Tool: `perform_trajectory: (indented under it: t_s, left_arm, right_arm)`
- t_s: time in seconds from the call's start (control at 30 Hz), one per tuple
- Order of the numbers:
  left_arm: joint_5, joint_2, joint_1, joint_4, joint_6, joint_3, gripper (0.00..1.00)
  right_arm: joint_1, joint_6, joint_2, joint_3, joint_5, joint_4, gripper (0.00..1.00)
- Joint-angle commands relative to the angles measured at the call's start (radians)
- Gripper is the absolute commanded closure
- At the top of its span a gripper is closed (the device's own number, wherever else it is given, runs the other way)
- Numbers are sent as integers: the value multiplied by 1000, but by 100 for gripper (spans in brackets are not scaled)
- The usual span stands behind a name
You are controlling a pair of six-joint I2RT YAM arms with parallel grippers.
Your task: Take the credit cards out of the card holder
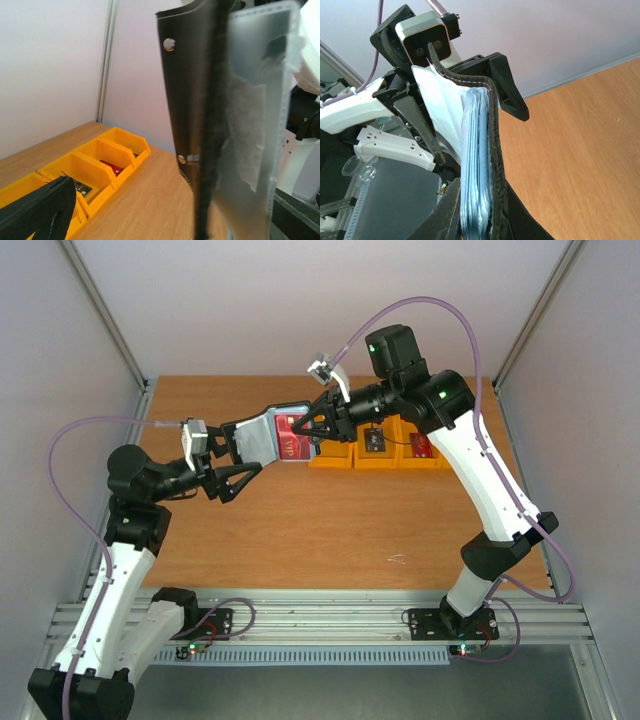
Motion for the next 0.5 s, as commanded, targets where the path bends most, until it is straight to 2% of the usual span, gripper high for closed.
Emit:
perform_trajectory:
  t_s: [0.0, 0.1, 0.17, 0.27, 0.3, 0.33, 0.47]
  left_arm:
    - [43, -20, 2, 120, -69, -25, 7]
    - [32, -33, -7, 138, -109, -43, 11]
    - [4, -49, -16, 93, -103, -55, 27]
    - [-43, -78, -17, -13, -67, -71, 70]
    - [-58, -92, -17, -25, -66, -81, 86]
    - [-70, -106, -17, -26, -76, -91, 97]
    - [-86, -146, -17, 55, -179, -122, 100]
  right_arm:
    - [55, -26, -10, 3, 35, -22, 96]
    - [86, -24, 2, 7, 47, -20, 95]
    - [101, -14, 10, 16, 47, -13, 94]
    - [121, 5, 18, 26, 46, -6, 91]
    - [126, 12, 19, 22, 54, -3, 89]
    - [134, 19, 19, 15, 66, -1, 85]
    - [147, 59, 4, -29, 149, 6, 58]
